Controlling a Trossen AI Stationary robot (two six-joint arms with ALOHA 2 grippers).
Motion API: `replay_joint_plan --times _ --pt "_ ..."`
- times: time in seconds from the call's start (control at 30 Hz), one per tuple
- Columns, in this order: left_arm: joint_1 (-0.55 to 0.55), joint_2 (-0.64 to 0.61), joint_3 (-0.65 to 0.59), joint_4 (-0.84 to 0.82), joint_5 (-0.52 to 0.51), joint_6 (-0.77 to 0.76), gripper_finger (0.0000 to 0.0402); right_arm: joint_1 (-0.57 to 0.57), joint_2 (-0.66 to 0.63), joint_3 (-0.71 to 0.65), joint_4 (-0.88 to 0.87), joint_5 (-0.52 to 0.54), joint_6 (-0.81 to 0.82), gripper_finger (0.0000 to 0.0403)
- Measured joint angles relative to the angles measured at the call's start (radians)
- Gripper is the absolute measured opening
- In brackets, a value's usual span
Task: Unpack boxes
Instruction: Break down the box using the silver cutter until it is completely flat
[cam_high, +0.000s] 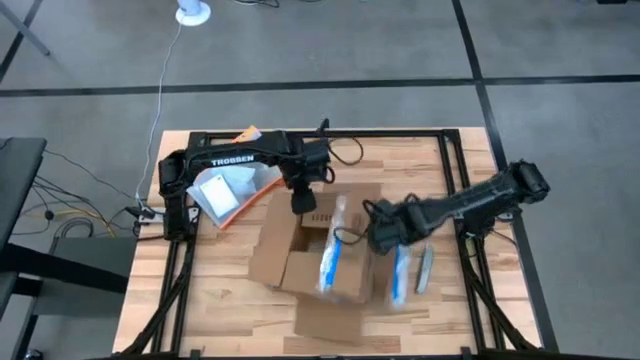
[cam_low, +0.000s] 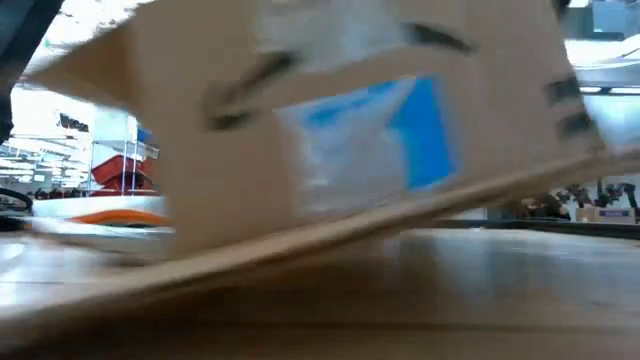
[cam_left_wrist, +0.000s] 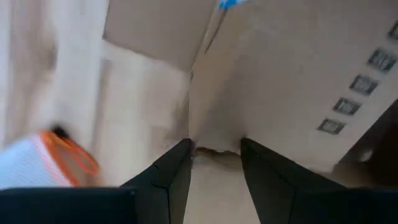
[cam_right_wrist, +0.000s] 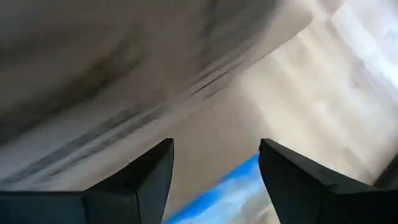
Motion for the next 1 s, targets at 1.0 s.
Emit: replay_joint_plan --times 1.0 --pt "-0.294 -0.039 0.028 0.199 -0.138 0.132 0.0127 0.286 -0.105 -0.187 0.221 -0.047 0.241 0.0217"
